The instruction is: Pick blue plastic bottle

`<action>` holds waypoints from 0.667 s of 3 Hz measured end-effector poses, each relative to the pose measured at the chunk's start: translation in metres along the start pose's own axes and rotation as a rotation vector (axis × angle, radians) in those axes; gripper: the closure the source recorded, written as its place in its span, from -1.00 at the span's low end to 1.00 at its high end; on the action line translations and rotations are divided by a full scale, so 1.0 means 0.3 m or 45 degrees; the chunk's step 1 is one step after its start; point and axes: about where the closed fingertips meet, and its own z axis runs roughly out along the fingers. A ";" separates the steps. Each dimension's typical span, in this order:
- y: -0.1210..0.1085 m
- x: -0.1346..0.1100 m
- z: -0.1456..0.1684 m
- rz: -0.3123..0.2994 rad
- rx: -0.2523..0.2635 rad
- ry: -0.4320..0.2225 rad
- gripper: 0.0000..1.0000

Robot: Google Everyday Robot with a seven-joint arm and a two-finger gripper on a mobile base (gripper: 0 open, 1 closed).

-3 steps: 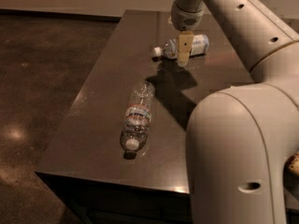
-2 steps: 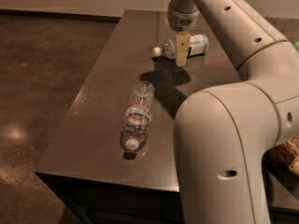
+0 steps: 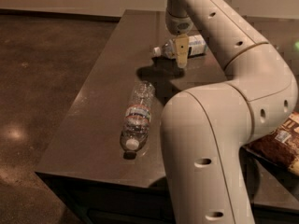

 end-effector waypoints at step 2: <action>-0.006 0.003 0.019 -0.003 -0.034 0.011 -0.17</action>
Offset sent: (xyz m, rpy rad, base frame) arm -0.0040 -0.0072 0.0124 -0.0114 0.1002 -0.0096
